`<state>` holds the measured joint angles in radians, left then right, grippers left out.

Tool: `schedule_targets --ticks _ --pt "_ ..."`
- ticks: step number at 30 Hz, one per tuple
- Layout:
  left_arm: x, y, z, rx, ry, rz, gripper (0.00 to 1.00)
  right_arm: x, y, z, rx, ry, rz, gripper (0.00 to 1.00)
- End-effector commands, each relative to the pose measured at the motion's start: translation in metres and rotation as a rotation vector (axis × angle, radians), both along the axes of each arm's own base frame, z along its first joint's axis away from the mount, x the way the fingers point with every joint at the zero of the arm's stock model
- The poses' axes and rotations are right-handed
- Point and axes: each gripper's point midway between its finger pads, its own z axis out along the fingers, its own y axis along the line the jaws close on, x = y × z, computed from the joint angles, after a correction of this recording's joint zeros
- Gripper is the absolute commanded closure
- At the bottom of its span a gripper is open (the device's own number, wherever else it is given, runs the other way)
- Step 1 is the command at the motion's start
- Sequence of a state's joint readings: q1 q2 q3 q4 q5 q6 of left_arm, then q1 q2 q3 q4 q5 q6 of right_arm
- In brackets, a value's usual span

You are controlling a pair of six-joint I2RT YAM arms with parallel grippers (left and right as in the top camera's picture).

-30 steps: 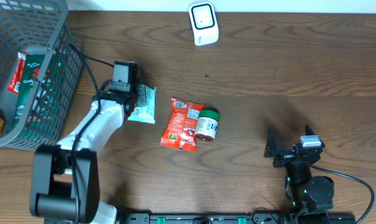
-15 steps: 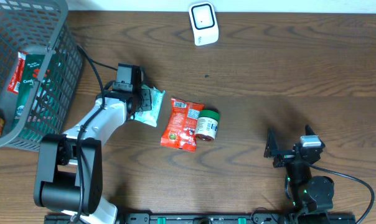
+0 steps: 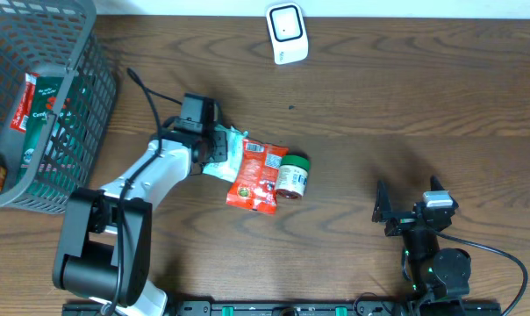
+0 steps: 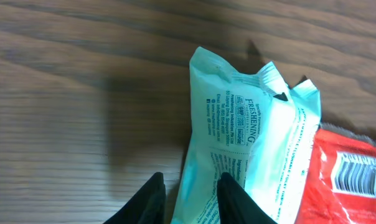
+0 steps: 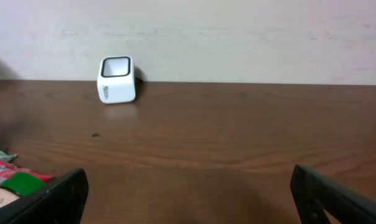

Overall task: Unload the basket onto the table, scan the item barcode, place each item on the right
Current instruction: 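Set the wipes pack down beside the red bag and release it, then swing the left gripper back into the basket toward the green glove pack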

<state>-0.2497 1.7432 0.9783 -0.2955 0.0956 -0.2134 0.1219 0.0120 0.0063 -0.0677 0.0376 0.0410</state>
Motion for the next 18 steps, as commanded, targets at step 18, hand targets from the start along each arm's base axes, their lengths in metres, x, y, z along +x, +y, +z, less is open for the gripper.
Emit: schedule_targets --ticks 18 --pt "0.022 0.092 0.299 0.058 -0.501 0.228 0.29 0.000 -0.001 0.000 -0.008 -0.001 -0.006 0.01"
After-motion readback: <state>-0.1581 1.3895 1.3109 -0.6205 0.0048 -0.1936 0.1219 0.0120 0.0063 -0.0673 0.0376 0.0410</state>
